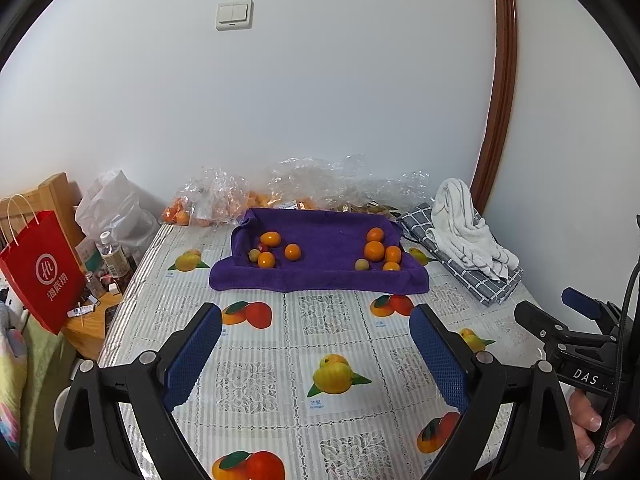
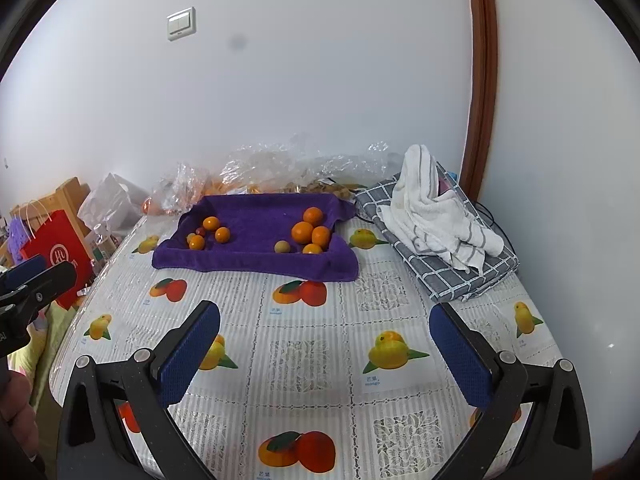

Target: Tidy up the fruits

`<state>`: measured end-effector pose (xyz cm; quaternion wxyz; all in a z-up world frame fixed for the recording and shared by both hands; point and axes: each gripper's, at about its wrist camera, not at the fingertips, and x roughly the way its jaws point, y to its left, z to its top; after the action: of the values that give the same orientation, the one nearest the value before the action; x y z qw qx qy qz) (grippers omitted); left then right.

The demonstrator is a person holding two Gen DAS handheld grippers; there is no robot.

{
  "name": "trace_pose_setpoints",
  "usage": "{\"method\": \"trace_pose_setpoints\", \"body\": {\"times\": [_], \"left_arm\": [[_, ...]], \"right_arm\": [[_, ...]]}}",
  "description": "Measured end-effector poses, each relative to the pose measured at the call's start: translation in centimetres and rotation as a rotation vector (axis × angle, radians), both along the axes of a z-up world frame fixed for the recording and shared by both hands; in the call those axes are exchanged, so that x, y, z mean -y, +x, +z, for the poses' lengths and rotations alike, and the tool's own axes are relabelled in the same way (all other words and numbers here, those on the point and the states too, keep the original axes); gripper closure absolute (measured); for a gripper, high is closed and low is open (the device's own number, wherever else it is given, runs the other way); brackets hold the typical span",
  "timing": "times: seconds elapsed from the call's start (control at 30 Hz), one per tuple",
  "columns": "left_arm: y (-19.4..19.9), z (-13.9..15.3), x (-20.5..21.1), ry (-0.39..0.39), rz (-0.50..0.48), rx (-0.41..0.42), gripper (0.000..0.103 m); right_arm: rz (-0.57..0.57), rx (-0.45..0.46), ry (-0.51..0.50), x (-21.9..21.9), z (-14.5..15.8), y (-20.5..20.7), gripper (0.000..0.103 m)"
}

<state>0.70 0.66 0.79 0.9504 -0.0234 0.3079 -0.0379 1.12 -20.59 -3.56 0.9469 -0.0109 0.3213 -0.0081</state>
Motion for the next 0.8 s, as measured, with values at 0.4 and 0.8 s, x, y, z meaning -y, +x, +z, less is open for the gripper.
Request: {"method": "trace_pose_setpoints", "body": {"times": [0.4,0.8], "left_arm": [[-0.05,-0.08,-0.24,0.0,-0.003,0.001,0.008],[-0.13,0.2,-0.35,0.004,-0.006,0.007,0.008]], "right_arm": [[0.002,0.004,0.001,-0.34,0.07,-0.1,0.0],[0.006,0.002,0.003,-0.38,0.18,-0.1,0.0]]}}
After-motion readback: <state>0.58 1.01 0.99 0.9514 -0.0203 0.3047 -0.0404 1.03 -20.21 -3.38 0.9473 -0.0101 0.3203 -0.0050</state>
